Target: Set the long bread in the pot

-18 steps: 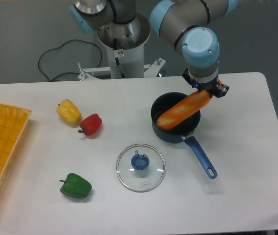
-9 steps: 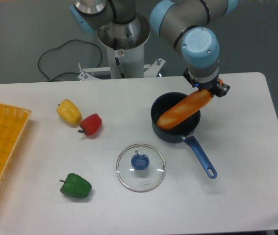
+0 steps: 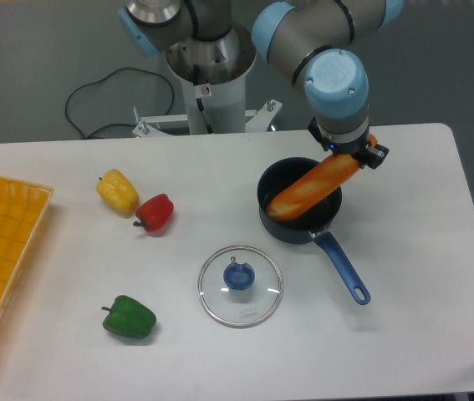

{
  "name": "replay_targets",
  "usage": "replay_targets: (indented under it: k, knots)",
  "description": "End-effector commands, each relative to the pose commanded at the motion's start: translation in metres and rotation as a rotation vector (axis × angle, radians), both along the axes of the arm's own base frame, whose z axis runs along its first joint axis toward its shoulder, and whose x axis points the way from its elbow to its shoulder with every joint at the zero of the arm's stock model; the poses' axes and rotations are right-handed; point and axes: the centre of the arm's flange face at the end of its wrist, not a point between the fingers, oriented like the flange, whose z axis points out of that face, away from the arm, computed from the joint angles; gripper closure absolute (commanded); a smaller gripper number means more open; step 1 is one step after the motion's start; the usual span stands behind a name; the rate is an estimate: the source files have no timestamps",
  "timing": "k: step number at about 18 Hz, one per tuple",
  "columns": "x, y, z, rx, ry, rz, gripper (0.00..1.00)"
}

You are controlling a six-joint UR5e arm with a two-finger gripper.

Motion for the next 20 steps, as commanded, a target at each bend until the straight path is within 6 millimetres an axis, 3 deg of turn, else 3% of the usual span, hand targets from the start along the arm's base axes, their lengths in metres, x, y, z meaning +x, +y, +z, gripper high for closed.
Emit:
replay_targets:
  k: [18, 20]
  knots:
    - [0.0059, 0.0044, -0.0027, -0.005, -0.006, -0.015, 0.08]
    - [0.0090, 0.0087, -0.0021, -0.003, -0.010, -0.037, 0.00]
